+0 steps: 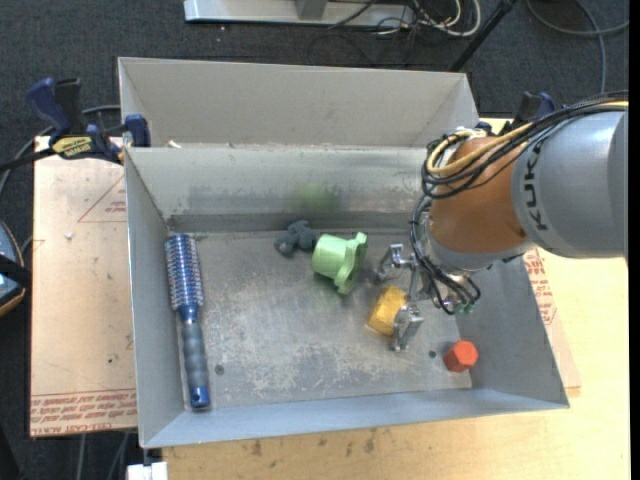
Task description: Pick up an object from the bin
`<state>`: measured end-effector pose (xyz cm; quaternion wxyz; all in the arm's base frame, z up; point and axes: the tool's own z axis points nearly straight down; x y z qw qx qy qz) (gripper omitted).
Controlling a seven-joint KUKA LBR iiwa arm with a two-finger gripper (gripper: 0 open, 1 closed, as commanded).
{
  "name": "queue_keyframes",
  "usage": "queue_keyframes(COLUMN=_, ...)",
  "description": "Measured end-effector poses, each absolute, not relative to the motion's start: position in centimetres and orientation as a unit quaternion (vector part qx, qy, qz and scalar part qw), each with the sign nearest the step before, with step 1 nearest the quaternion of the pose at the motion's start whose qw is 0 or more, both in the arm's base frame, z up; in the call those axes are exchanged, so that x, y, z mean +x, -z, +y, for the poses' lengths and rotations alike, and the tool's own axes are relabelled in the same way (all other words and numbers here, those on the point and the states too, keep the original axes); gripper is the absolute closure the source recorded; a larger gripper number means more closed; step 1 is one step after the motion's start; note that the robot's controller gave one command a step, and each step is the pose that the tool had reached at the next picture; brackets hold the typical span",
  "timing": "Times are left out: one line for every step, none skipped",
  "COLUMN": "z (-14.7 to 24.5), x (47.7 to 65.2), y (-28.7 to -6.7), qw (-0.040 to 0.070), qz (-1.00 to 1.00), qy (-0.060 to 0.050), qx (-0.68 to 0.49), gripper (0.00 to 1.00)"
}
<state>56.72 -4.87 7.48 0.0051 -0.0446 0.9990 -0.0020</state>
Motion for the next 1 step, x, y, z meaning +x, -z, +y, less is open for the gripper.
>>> queue_keyframes(z=-4.81, x=56.87, y=-7.76, qw=0.007, qz=0.999, qy=0.001, qx=-0.045, gripper=1.00)
